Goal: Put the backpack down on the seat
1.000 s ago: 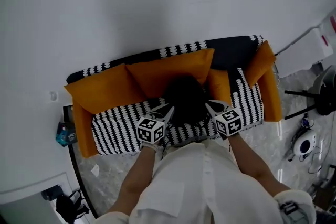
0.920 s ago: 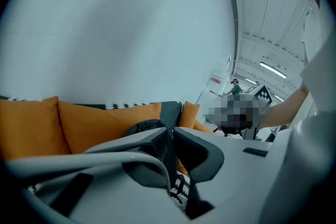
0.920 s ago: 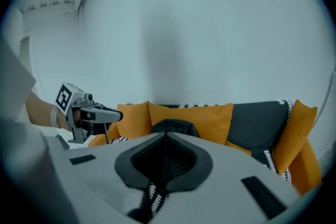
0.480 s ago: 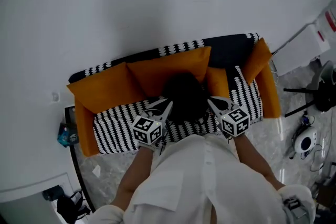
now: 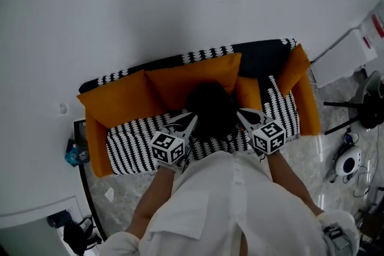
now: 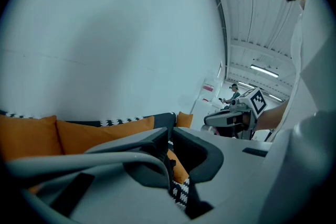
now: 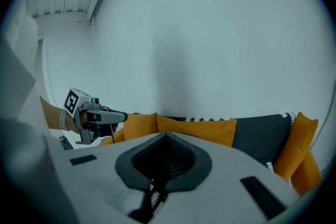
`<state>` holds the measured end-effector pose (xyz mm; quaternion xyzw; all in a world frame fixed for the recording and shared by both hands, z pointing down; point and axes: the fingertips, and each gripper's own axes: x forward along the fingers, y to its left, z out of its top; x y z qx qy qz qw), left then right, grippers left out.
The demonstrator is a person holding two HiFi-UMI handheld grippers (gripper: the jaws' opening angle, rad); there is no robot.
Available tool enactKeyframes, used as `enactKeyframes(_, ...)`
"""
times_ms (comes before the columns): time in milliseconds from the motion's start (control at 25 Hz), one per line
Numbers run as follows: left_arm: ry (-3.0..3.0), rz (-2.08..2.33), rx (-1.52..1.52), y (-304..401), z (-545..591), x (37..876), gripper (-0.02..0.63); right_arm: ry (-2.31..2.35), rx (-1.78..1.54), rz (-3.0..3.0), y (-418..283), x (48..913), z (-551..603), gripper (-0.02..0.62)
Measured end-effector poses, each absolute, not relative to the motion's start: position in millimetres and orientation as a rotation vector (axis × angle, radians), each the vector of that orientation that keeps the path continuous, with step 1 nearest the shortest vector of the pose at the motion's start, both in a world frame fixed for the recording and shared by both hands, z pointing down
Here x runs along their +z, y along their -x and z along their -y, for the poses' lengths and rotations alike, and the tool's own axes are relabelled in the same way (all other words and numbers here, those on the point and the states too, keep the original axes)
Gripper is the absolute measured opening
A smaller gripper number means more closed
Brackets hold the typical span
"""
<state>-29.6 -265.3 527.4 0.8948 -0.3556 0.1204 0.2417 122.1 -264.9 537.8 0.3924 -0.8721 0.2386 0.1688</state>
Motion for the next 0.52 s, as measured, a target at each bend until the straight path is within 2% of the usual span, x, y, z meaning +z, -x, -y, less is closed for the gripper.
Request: enactKeyframes(520,-2.442,0.956,0.320,29.8,264.8,528.7,0.048,-1.101,0.675,2.477,-120.3,538.8,263.9,0.018)
